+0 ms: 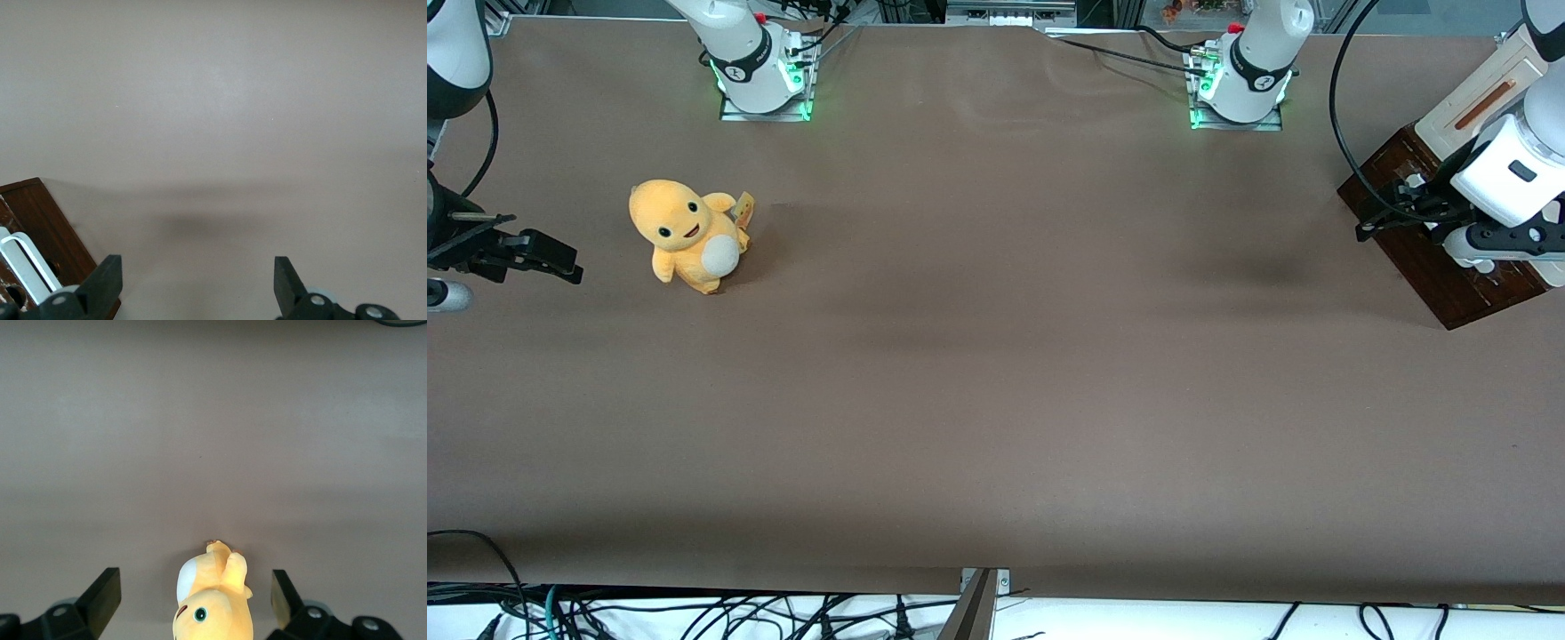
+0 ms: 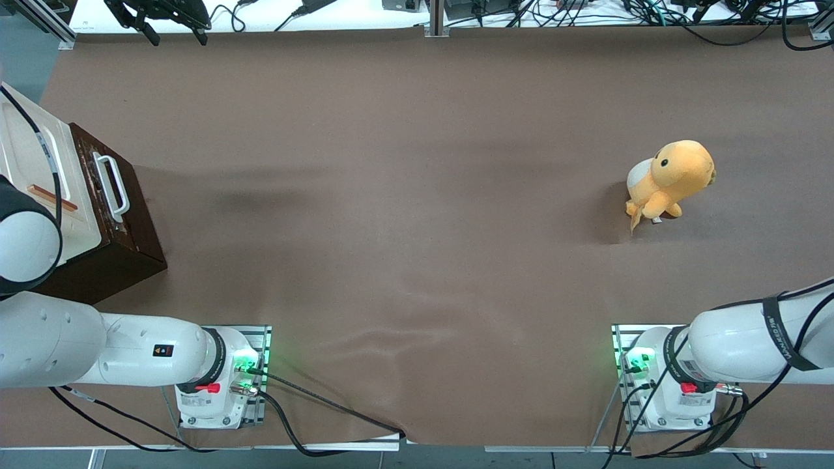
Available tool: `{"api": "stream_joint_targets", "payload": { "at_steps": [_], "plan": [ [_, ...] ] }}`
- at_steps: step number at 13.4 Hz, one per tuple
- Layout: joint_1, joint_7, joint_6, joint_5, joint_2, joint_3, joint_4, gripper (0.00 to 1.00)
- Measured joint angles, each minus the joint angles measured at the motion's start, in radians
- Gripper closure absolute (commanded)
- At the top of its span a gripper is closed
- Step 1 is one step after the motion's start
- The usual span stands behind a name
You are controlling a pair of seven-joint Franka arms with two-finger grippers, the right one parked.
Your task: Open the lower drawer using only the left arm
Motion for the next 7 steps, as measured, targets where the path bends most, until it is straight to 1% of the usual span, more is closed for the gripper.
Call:
{"api": "stream_joint_targets", "payload": {
  "at_steps": [7],
  "plan": [
    [0.000,0.000,-0.001,0.000,0.037,0.001,0.001,0.00]
  ]
}}
